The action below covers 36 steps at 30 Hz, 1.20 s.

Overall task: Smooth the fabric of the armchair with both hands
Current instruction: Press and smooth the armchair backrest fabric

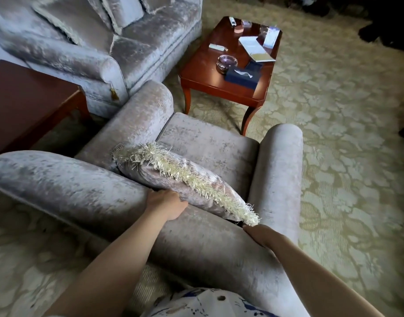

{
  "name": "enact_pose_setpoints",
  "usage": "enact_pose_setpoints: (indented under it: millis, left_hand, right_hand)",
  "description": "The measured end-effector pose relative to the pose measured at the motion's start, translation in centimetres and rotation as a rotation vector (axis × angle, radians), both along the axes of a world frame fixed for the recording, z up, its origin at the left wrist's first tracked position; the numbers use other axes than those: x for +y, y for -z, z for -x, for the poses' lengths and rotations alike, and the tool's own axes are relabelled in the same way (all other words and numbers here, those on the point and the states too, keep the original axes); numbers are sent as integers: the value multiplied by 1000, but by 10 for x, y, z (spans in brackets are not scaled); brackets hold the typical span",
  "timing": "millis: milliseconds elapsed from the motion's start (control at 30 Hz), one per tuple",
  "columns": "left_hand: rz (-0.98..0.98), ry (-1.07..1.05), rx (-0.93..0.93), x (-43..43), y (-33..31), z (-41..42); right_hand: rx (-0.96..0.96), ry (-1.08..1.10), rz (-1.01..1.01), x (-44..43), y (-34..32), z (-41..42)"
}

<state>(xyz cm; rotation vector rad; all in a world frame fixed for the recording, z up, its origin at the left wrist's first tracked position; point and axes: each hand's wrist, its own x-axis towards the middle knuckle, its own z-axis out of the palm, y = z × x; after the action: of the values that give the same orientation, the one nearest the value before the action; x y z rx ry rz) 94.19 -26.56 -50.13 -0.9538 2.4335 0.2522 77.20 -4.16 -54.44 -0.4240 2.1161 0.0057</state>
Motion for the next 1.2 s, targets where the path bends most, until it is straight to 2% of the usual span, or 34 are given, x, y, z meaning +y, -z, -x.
enact_pose_setpoints:
  millis: [200, 267, 400, 567, 833, 1033, 1200]
  left_hand:
    - [53, -41, -12, -1, 4, 9]
    - [59, -48, -28, 3, 4, 14]
    - [68, -68, -48, 31, -1, 14]
    - [75, -62, -34, 43, -15, 1]
    - [74, -34, -51, 65, -26, -9]
    - [73, -32, -59, 68, -25, -12]
    - [68, -32, -41, 66, -25, -10]
  right_hand:
    - [-54, 18, 65, 0, 10, 12]
    - [-32, 54, 86, 1, 8, 21]
    - [37, -12, 58, 13, 6, 24]
    - [-4, 99, 141, 29, 1, 19]
    - [8, 94, 208, 49, -12, 16]
    - [23, -28, 176, 36, -24, 8]
    - [13, -82, 350, 0, -36, -17]
